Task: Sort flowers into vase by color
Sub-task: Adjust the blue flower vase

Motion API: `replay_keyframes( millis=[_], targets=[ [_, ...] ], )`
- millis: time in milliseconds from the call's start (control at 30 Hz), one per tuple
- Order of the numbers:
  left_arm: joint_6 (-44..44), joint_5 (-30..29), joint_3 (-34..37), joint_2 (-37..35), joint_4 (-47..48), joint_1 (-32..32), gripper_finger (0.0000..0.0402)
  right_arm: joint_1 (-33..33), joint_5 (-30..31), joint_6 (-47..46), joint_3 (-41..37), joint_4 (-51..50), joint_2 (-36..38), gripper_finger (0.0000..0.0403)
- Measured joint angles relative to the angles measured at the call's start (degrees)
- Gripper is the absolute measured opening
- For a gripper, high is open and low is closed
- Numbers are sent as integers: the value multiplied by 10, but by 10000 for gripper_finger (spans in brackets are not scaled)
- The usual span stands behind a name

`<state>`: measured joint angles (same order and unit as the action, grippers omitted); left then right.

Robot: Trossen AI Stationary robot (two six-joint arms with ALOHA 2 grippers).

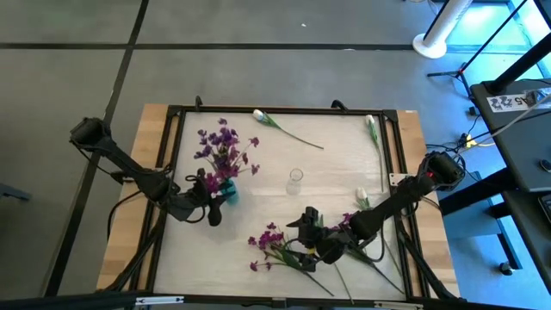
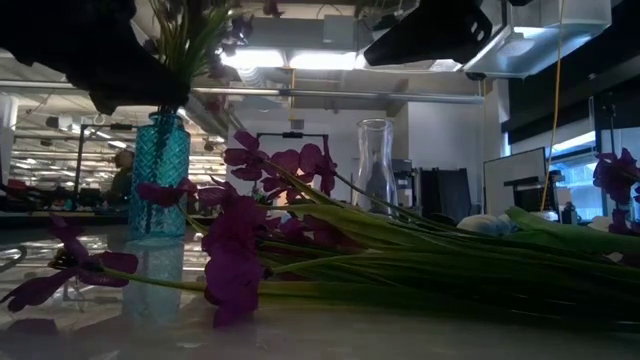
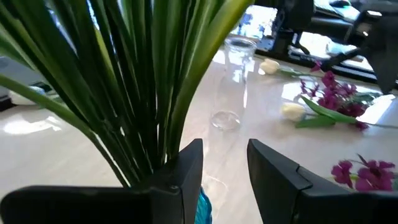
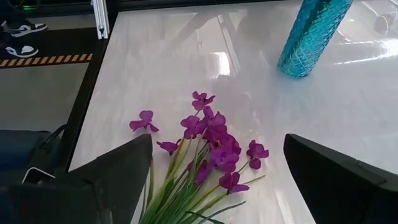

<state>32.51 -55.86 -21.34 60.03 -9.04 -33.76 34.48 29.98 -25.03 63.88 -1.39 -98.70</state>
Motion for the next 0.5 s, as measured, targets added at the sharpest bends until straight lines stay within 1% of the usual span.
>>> replay_keyframes(
  millis=[100, 200, 400, 500],
  targets=[
    [1, -21, 0, 0, -9, 0, 121, 0, 0, 0, 0, -1, -3, 363],
    [3, -24, 0, 0, -9, 9, 121, 0, -1, -3, -1, -12, -16, 363],
    [3, -25, 0, 0, -7, 19, 121, 9, -13, -40, -2, -37, -53, 363],
    [0, -25, 0, 0, -9, 19, 121, 19, -25, -85, -2, -63, -66, 363]
  ],
)
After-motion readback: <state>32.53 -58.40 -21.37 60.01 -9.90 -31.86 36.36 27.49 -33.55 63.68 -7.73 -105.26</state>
